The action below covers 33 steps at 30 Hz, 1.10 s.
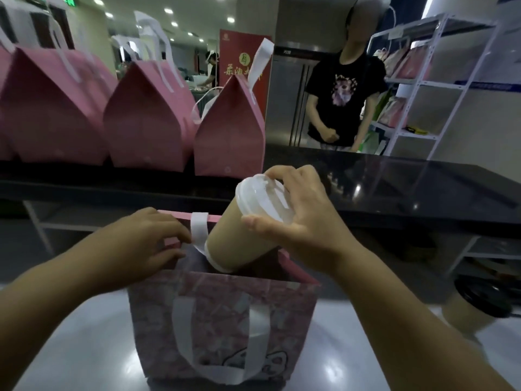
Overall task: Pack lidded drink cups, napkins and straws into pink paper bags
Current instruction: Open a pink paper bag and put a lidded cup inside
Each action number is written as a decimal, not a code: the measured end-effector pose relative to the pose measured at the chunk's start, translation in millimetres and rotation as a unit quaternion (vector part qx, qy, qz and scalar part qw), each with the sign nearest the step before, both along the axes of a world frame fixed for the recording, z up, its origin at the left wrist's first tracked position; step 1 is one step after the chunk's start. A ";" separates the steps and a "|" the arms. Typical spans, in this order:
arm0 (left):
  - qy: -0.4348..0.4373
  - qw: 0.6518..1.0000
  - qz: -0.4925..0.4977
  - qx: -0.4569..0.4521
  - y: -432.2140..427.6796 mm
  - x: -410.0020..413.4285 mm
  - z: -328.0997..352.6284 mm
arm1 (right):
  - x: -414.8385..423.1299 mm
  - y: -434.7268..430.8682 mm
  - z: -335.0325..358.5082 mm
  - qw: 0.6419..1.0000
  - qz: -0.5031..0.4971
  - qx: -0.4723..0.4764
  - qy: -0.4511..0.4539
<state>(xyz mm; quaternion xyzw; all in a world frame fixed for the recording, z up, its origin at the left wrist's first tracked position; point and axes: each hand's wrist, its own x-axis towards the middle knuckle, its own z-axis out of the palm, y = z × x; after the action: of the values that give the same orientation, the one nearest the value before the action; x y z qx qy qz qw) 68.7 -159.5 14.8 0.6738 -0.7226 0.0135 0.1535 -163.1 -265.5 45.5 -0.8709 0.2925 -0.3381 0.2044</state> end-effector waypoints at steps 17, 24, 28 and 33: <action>-0.023 0.996 -0.025 0.076 11.7 33.5 -9.0 | 24.0 2.6 -20.8 0.894 0.127 -0.111 0.415; -0.001 0.995 -0.013 0.095 13.8 28.7 -17.2 | 32.9 11.7 -26.2 0.855 0.220 -0.190 0.429; 0.039 0.993 -0.016 0.107 16.4 25.3 -18.4 | 45.6 7.2 -34.8 0.843 0.219 -0.209 0.446; 0.040 0.995 -0.016 0.087 16.4 24.9 -18.7 | 68.5 -2.7 -47.2 0.835 0.219 -0.218 0.455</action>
<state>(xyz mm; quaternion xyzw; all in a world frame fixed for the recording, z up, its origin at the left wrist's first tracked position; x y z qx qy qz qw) 93.6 -143.1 -3.9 0.6731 -0.7250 -0.0785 0.1235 -94.5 -268.2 -1.7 -0.9898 0.0729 0.0945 -0.0782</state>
